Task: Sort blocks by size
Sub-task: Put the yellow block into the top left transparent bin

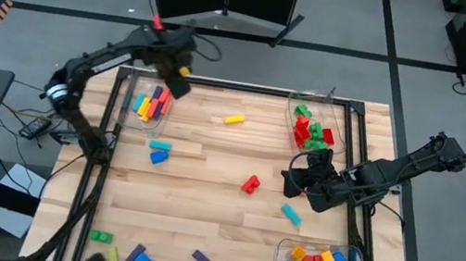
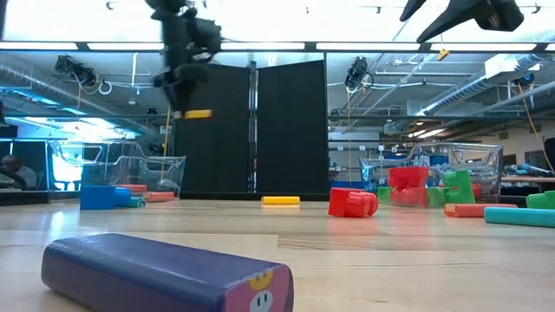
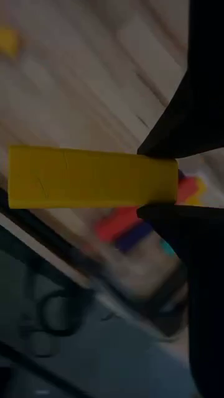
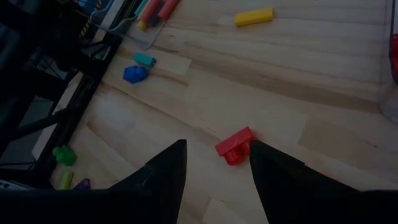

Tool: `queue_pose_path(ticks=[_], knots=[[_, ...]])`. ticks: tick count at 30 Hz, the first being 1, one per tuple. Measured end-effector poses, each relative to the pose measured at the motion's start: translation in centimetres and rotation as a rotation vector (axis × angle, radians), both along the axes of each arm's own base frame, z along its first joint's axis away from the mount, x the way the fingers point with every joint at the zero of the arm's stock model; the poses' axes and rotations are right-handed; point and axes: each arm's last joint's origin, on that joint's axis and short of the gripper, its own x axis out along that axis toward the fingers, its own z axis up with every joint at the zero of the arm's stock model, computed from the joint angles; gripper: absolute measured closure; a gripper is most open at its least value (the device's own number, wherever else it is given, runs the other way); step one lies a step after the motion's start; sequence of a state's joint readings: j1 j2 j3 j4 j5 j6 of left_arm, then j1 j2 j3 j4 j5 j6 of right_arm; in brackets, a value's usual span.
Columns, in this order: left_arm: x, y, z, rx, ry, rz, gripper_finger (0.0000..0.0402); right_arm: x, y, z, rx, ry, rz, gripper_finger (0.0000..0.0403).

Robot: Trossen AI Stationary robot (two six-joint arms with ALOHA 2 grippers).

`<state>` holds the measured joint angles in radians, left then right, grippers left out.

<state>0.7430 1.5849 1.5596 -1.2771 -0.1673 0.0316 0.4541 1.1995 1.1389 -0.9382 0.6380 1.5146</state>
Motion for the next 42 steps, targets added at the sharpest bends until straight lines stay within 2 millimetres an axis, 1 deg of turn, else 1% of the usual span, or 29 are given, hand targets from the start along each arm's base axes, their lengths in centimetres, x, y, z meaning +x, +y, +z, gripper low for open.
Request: queue_pose_path(ticks=[4, 6, 8, 11, 16, 22, 28, 42], knots=[[-3.9, -1.2, -2.2, -0.024, -0.060, 0.143, 0.0295, 0.0, 0.0, 0.0, 0.000, 0.000, 0.000, 0.0218], [-5.3, -2.1, -3.2, -0.038, -0.089, 0.218, 0.0291, 0.0, 0.0, 0.0, 0.000, 0.000, 0.000, 0.0218], [-6.3, -2.7, -4.3, -0.040, -0.107, 0.286, 0.0290, 0.0, 0.0, 0.0, -0.001, 0.001, 0.001, 0.0218], [-7.0, -3.1, -6.2, -0.067, -0.089, 0.352, 0.0289, 0.0, 0.0, 0.0, -0.005, 0.003, 0.006, 0.0218], [-7.8, -2.8, -9.7, -0.112, -0.052, 0.441, 0.0288, 0.0, 0.0, 0.0, -0.012, 0.005, 0.011, 0.0218], [-8.3, -2.7, -12.4, -0.170, -0.021, 0.498, 0.0285, 0.1, -0.1, 0.0, -0.015, 0.002, 0.004, 0.0218], [-8.0, -2.3, -13.4, -0.189, 0.008, 0.482, 0.0272, 0.1, -0.1, 0.1, -0.012, -0.004, 0.004, 0.0218], [-7.7, -1.9, -13.4, -0.157, -0.027, 0.476, 0.0259, 0.1, -0.1, 0.1, -0.030, 0.003, 0.020, 0.0218]])
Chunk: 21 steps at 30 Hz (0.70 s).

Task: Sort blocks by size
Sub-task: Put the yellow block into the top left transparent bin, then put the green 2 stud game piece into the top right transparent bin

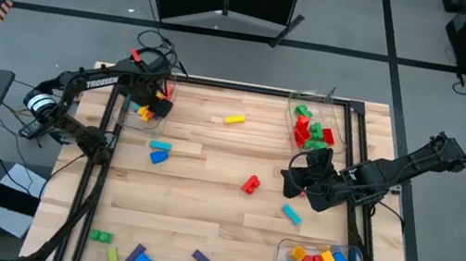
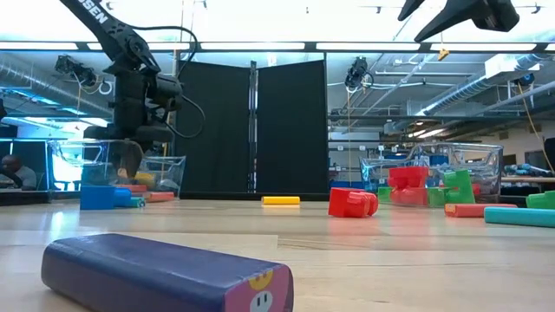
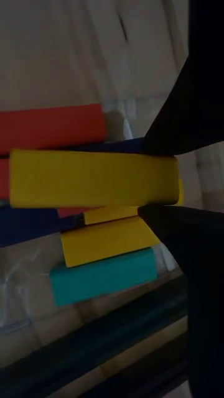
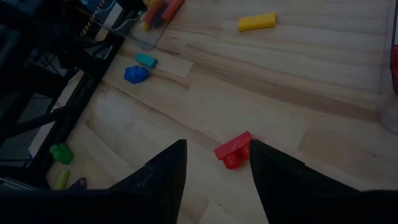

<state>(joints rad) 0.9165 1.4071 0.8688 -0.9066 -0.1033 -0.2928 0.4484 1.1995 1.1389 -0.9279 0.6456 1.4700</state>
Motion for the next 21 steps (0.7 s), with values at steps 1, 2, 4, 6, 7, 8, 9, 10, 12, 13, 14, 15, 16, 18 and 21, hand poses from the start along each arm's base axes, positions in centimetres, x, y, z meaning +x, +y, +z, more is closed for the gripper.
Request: queue_pose_path(ticks=[1, 2, 4, 6, 7, 8, 9, 10, 12, 13, 14, 15, 16, 18, 21], knots=[[0.0, 0.0, 0.0, -0.002, 0.001, 0.000, 0.0255, 0.0, 0.0, 0.0, 0.000, 0.000, 0.000, 0.0218], [0.0, 0.0, 0.0, -0.001, 0.001, 0.000, 0.0251, 0.0, 0.0, 0.0, 0.000, 0.000, 0.000, 0.0218], [0.0, 0.0, 0.0, -0.001, 0.001, 0.000, 0.0239, 0.0, 0.0, 0.0, 0.000, 0.000, 0.000, 0.0218], [0.0, 0.0, 0.0, 0.001, 0.002, 0.000, 0.0225, 0.0, 0.0, 0.0, 0.000, 0.000, 0.000, 0.0218], [0.0, 0.0, 0.0, 0.004, 0.001, 0.000, 0.0217, 0.0, 0.0, 0.0, -0.002, 0.001, 0.002, 0.0218], [0.1, 0.1, 0.0, 0.011, -0.003, 0.000, 0.0211, 0.0, 0.0, 0.0, -0.004, 0.002, 0.004, 0.0218], [0.1, 0.1, 0.0, 0.018, -0.006, 0.000, 0.0206, 0.0, 0.0, 0.0, -0.005, 0.003, 0.004, 0.0218], [0.1, 0.2, 0.1, 0.022, -0.009, 0.000, 0.0202, 0.0, 0.0, 0.0, -0.005, 0.003, 0.005, 0.0218], [0.2, 0.2, 0.3, 0.008, -0.014, -0.002, 0.0198, 0.0, 0.0, 0.0, -0.008, 0.005, 0.008, 0.0218], [0.2, 0.2, 0.5, 0.006, -0.015, -0.003, 0.0197, 0.0, 0.0, 0.0, -0.012, 0.007, 0.012, 0.0218], [0.3, 0.3, 0.8, 0.009, -0.018, -0.004, 0.0197, 0.0, 0.0, 0.0, -0.018, 0.010, 0.018, 0.0218], [0.3, 0.4, 1.0, 0.014, -0.022, -0.004, 0.0198, 0.0, 0.0, 0.0, -0.021, 0.012, 0.021, 0.0218], [0.4, 0.5, 1.3, 0.019, -0.025, -0.004, 0.0198, 0.0, 0.0, 0.0, -0.021, 0.012, 0.021, 0.0218], [0.6, 0.7, 2.0, 0.030, -0.033, -0.003, 0.0198, 0.0, 0.0, 0.0, -0.022, 0.012, 0.022, 0.0218], [0.9, 0.9, 3.0, 0.043, -0.044, -0.002, 0.0198, 0.0, 0.0, 0.0, -0.022, 0.013, 0.022, 0.0218]])
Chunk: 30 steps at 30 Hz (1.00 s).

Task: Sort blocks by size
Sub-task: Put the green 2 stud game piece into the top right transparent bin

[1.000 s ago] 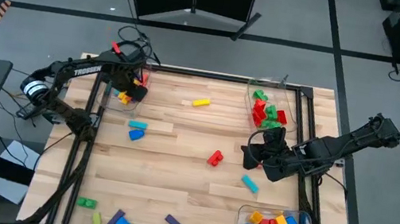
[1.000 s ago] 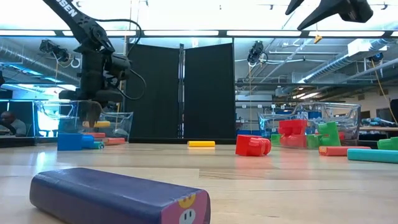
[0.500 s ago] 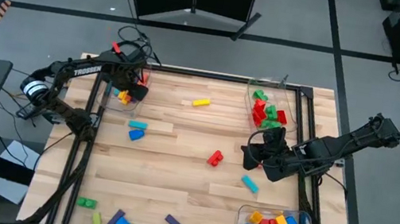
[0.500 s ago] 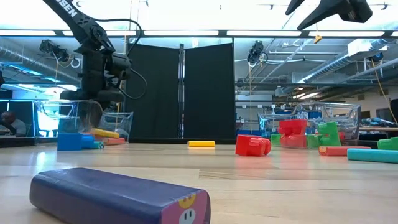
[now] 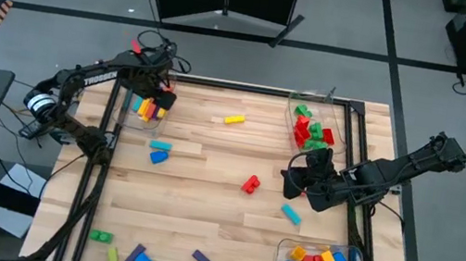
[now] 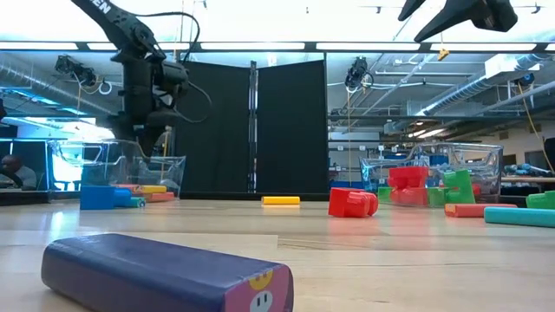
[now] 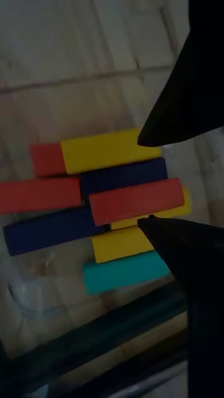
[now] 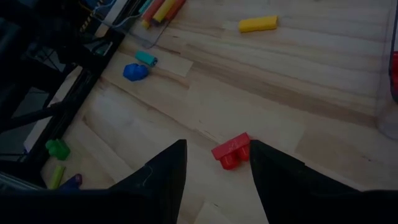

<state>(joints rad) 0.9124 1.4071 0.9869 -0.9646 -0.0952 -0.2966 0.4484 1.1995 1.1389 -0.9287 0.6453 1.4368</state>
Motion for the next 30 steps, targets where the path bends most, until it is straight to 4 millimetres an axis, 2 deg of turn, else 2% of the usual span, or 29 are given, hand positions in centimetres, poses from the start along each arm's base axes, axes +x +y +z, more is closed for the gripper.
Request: queue_pose_path(ticks=[6, 12, 22, 30], knots=[[1.5, -0.8, 1.2, 0.008, -0.006, -0.068, 0.0198, 0.0, 0.0, 0.0, 0.000, 0.000, 0.001, 0.0218], [3.9, -2.2, 2.6, 0.054, -0.043, -0.196, 0.0198, 0.0, 0.0, 0.0, 0.000, 0.001, 0.002, 0.0218], [8.4, -6.5, 5.7, 0.136, -0.127, -0.494, 0.0198, 0.6, 0.4, -0.7, -0.043, 0.046, 0.033, 0.0218], [10.8, -9.7, 8.1, 0.203, -0.216, -0.661, 0.0198, 0.9, -0.4, -1.1, -0.122, 0.141, 0.103, 0.0217]])
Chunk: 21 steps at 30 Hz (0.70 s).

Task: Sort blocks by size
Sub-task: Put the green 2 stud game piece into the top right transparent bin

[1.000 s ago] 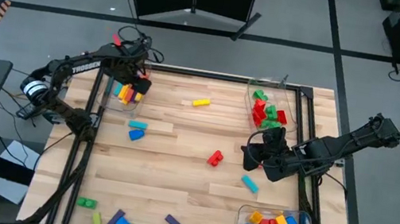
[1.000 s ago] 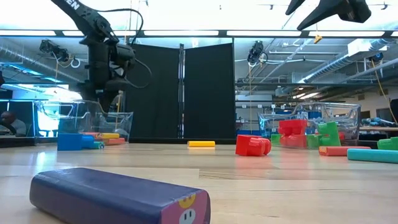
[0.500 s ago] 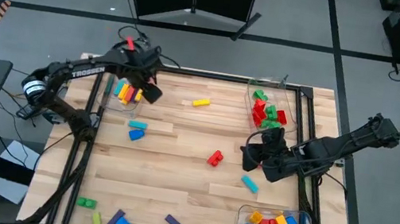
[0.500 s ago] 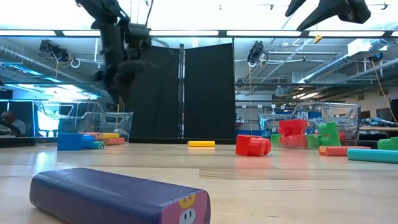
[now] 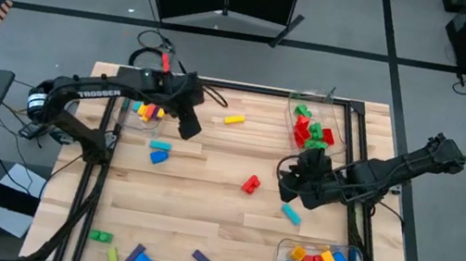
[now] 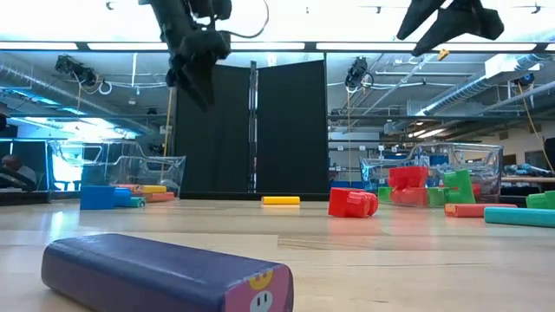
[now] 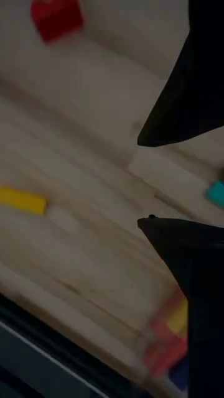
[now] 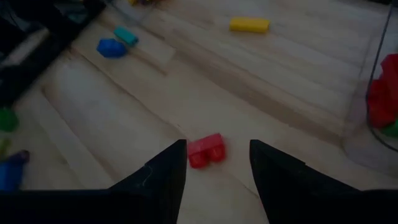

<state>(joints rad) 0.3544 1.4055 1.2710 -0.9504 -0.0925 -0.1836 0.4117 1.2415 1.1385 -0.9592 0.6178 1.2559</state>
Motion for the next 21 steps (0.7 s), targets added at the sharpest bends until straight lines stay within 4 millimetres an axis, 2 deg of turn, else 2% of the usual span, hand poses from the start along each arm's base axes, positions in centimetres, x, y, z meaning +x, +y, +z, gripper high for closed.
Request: queue_pose_path(ticks=[5, 10, 15, 21], knots=[[0.9, -1.8, 0.1, 0.008, -0.024, -0.074, 0.0198, 0.2, -2.0, -0.1, 0.078, 0.087, 0.028, 0.0208], [1.3, -3.1, 0.2, 0.011, -0.039, -0.121, 0.0198, 0.2, -4.2, -0.6, 0.224, 0.235, 0.107, 0.0181], [1.4, -3.5, 0.2, 0.011, -0.041, -0.135, 0.0198, -1.0, -5.5, -1.2, 0.295, 0.410, 0.116, 0.0136], [1.5, -3.6, 0.2, 0.010, -0.041, -0.139, 0.0198, -2.4, -5.8, -2.3, 0.306, 0.583, 0.101, 0.0073]])
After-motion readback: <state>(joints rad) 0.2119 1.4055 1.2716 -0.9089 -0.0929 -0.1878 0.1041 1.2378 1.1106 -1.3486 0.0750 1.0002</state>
